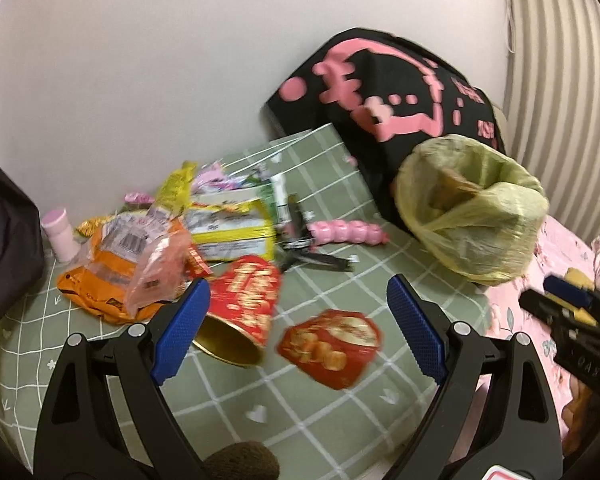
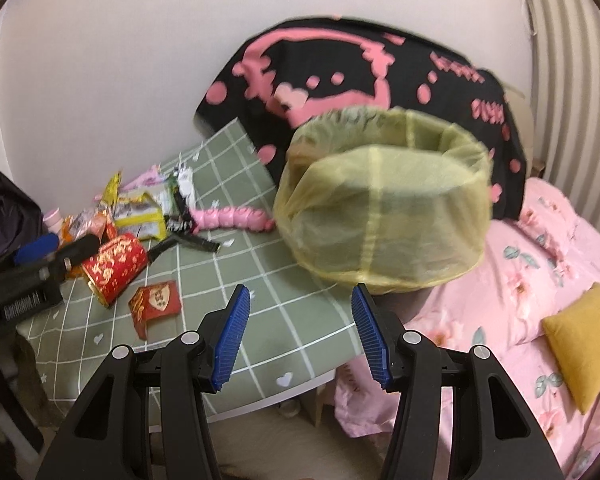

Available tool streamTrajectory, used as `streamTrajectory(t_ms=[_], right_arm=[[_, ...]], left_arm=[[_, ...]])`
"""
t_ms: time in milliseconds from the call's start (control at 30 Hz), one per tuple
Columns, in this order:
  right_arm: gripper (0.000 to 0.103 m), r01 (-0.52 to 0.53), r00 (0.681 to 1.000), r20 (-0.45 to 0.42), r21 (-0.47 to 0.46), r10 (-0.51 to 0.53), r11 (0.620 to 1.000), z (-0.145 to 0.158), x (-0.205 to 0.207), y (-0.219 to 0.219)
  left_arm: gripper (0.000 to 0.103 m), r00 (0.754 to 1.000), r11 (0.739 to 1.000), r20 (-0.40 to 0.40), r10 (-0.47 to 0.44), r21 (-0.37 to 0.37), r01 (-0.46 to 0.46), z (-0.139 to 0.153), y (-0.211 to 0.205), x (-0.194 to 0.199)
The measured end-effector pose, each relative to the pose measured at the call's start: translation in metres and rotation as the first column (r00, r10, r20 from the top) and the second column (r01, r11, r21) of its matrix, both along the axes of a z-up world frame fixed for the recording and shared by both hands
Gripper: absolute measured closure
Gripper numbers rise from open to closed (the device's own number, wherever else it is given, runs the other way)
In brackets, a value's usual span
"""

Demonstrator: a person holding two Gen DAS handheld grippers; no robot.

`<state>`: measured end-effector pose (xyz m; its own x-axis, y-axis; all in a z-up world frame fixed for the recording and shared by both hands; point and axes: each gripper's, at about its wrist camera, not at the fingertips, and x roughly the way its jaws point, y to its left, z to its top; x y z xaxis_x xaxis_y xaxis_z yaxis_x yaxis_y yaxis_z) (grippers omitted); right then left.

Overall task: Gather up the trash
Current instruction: 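Grasp the red paper cup with the left tool while the right tool grasps the red snack packet, then carry the red cup and red packet into the yellow trash bag and release both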

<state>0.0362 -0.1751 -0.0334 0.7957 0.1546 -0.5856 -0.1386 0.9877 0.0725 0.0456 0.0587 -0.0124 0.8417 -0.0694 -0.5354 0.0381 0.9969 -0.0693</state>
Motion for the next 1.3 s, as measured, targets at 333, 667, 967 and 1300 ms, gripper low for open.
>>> streamTrajectory(t_ms=[333, 667, 967, 1300], right_arm=[[0.053, -0.182, 0.972, -0.143, 0.054, 0.188, 0.982, -0.038, 0.033, 0.059], [0.053, -0.33, 0.927, -0.18, 0.03, 0.33, 0.943, -0.057, 0.059, 0.122], [0.068, -0.368, 0.905, -0.212, 0.044, 0.369, 0.929, -0.07, 0.07, 0.117], [0.088, -0.297, 0.943, -0.139, 0.066, 0.304, 0.953, -0.042, 0.058, 0.073]], left_arm=[[0.012, 0.991, 0.989, -0.072, 0.115, -0.081, -0.121, -0.007, 0.082, 0.028], [0.012, 0.972, 0.982, -0.171, 0.162, -0.068, -0.175, -0.028, 0.099, 0.031], [0.012, 0.974, 0.984, -0.17, 0.148, -0.072, -0.162, -0.03, 0.097, 0.028], [0.013, 0.985, 0.994, -0.161, 0.07, -0.076, -0.083, -0.028, 0.071, 0.031]])
